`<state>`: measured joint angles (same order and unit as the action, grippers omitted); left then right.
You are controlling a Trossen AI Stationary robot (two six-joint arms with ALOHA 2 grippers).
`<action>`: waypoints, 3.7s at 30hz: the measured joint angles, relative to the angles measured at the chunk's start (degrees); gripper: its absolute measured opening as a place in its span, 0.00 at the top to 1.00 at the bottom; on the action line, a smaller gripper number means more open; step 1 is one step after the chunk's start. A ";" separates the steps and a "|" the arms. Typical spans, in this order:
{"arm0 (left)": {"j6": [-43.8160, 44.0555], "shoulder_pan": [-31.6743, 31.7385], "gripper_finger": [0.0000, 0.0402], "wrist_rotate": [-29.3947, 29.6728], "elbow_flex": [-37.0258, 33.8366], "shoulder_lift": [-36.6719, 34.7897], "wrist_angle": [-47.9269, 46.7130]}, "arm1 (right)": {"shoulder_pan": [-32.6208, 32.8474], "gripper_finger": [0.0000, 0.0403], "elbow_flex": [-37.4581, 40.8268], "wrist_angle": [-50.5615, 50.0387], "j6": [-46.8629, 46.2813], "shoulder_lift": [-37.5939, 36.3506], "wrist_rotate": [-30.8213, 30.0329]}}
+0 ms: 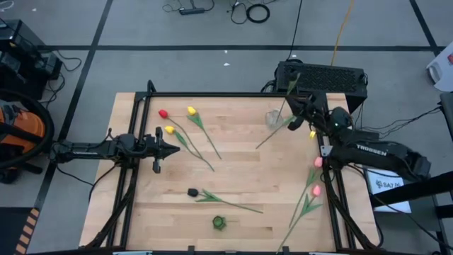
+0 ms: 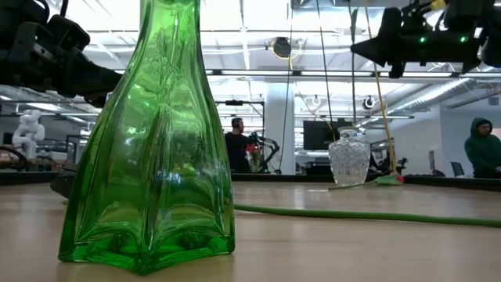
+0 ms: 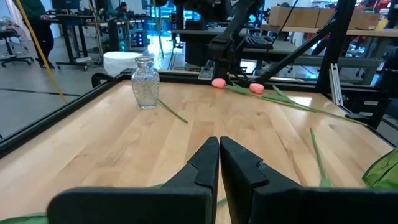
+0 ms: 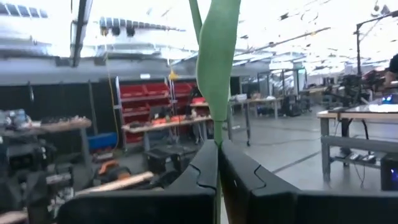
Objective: Sort flowers into vase by color
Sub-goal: Put the top black flower into the transparent vase, then put the top yellow flower into the green vase
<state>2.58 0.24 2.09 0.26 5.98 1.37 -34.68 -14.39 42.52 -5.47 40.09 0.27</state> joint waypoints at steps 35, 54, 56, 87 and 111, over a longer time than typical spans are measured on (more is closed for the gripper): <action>-0.01 0.00 0.94 0.04 0.00 0.00 -0.09 | -13.36 1.00 0.04 5.18 -8.85 20.35 13.34; 0.00 0.01 0.94 0.05 0.00 -0.01 -0.11 | -13.35 0.81 0.02 -9.87 -10.09 8.50 13.36; -0.01 -0.01 0.94 0.05 -0.01 -0.02 -0.11 | -13.35 0.80 -0.65 -13.33 -9.97 6.55 13.32; 0.09 -0.01 0.94 0.05 -0.01 0.00 1.41 | 3.26 0.97 -40.30 -121.93 -58.19 3.47 0.18; 32.85 0.05 0.94 26.95 6.58 3.82 17.61 | 8.92 0.97 -27.57 -97.17 -43.80 4.73 -1.83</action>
<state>35.43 0.29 29.04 6.85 9.80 18.98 -25.76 -41.95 -54.65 -49.27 44.82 -1.56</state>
